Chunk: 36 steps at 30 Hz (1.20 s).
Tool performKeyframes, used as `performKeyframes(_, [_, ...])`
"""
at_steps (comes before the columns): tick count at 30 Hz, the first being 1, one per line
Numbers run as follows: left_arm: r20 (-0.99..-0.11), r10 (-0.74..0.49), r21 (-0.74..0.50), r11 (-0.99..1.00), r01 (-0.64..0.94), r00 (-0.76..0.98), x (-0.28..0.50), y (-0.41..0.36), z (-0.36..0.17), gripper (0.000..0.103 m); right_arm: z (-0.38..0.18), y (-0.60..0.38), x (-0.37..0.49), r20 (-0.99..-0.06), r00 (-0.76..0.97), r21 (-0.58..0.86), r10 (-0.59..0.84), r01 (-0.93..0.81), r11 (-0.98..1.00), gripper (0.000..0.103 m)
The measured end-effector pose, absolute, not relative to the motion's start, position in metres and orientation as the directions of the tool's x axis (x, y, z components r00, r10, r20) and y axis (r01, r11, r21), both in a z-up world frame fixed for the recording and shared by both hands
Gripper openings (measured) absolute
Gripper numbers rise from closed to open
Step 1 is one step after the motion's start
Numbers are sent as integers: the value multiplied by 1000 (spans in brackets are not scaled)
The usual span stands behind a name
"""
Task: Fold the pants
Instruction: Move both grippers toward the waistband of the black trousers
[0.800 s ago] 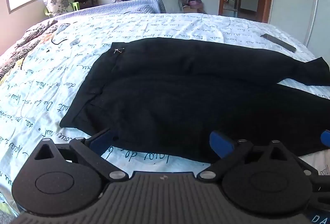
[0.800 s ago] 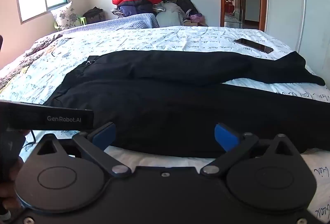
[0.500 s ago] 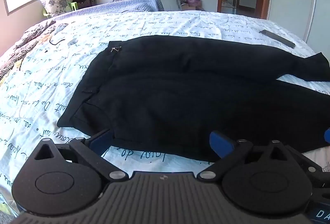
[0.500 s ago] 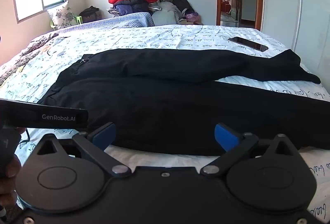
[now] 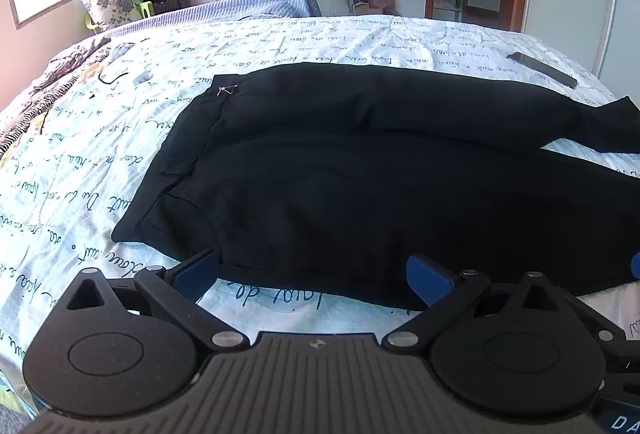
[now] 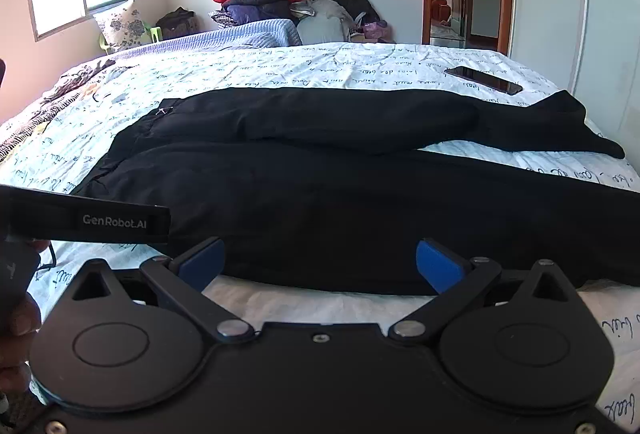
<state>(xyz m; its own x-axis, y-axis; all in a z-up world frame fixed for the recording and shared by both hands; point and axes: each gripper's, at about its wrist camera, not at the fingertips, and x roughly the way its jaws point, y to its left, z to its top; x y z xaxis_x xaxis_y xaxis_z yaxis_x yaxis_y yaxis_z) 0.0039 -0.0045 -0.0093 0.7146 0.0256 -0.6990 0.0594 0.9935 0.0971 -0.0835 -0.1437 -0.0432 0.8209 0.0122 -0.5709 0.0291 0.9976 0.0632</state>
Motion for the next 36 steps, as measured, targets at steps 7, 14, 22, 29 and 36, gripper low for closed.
performKeyframes(7, [-694,7,81,994,69,720,3,-3,-9,102,-46,-144,-83,-574,819,66,21,20,998,103])
performKeyframes(14, [-673,8,71,996,54,740,1,-2,-5,102,-46,-143,-82,-574,819,66,25,16,998,103])
performKeyframes(22, [-686,73,108,994,2,724,4,-3,-5,102,-46,-142,-82,-567,823,63,31,6,998,103])
performKeyframes(29, [-689,70,118,993,16,721,4,-5,-5,102,-46,-145,-81,-572,817,111,73,-11,994,103])
performKeyframes(36, [-692,70,123,992,22,719,5,-5,-7,102,-45,-143,-81,-574,817,92,59,-7,996,103])
